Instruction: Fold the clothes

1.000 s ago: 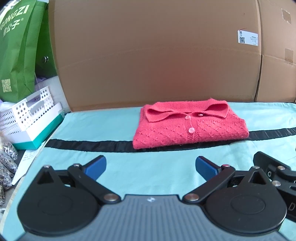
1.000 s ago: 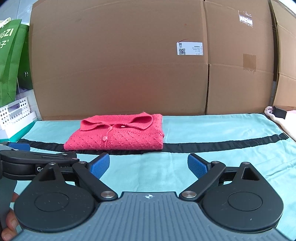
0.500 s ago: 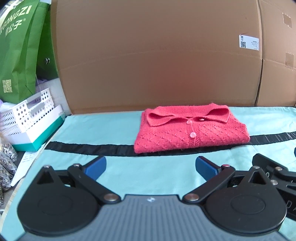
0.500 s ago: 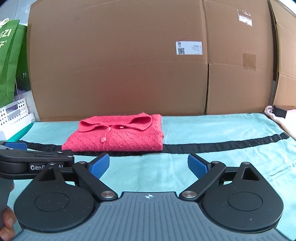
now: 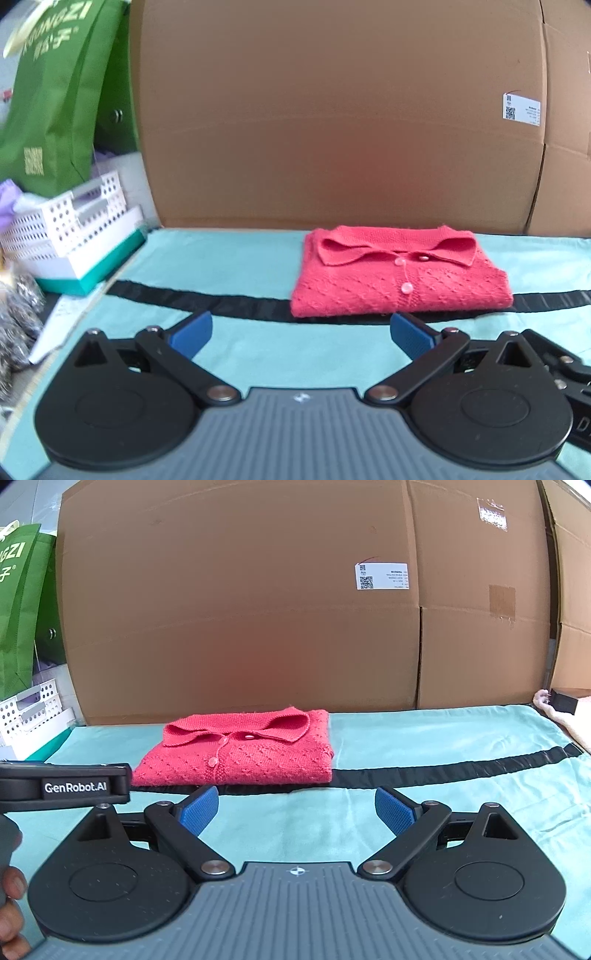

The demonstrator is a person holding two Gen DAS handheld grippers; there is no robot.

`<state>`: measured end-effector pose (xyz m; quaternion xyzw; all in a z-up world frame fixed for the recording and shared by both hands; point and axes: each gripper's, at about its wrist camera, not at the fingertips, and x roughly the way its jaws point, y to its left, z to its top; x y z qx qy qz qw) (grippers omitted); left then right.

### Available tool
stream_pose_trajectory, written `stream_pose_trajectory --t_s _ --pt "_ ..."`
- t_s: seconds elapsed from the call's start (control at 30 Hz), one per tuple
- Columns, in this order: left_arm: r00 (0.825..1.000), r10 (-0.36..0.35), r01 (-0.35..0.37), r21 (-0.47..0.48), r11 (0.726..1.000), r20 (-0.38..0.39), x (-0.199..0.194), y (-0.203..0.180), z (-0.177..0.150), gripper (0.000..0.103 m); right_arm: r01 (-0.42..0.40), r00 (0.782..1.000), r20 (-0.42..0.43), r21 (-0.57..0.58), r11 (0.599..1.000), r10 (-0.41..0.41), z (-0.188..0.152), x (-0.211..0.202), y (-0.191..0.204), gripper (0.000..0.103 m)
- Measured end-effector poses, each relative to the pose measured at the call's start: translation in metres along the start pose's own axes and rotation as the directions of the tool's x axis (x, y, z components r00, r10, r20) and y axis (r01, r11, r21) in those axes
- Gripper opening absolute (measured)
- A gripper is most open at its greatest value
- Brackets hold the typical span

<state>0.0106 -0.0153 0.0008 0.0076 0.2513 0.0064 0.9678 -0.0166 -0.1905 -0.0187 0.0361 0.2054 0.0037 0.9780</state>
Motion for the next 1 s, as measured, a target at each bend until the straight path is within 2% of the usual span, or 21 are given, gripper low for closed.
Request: stream_pose_trajectory --t_s 0.13,0.23,0.4,0.47,0.67,0.7,0.77,1.0 --pt "1.0 -0.002 0.002 -0.005 1.0 0.008 -0.002 0.001 0.002 0.102 -0.001 1.0 0.0 0.004 1.0 0.001 -0.001 0.0 -0.002 0.094" --pt "0.999 -0.036 0.037 -0.019 0.999 0.011 -0.004 0.001 0.002 0.102 -0.002 1.0 0.0 0.007 1.0 0.002 -0.001 0.001 -0.003 0.094" --pt "0.999 -0.03 0.029 0.017 0.999 0.03 -0.003 -0.003 0.001 0.102 -0.004 1.0 0.0 0.011 1.0 0.004 -0.002 0.001 -0.005 0.094" --pt "0.998 -0.049 0.049 -0.009 0.999 0.031 -0.003 0.0 0.001 0.102 -0.006 1.0 -0.002 0.014 1.0 0.006 -0.002 0.002 -0.007 0.094" --pt "0.988 -0.118 0.115 0.034 0.993 0.103 -0.013 0.003 -0.004 0.102 -0.008 1.0 -0.001 0.029 1.0 0.008 -0.003 0.003 -0.015 0.094" --pt "0.989 -0.105 0.1 0.045 0.994 0.104 -0.014 0.001 -0.004 0.102 -0.007 1.0 0.0 0.029 1.0 0.007 -0.003 0.003 -0.016 0.094" --pt "0.993 -0.063 0.057 0.061 0.996 0.101 -0.012 -0.004 -0.003 0.102 -0.01 1.0 0.005 0.027 1.0 0.009 -0.002 0.003 -0.017 0.094" --pt "0.999 -0.053 0.052 0.06 0.997 0.003 0.0 -0.008 -0.001 0.102 -0.013 1.0 0.011 0.023 1.0 0.013 -0.002 0.003 -0.02 0.094"
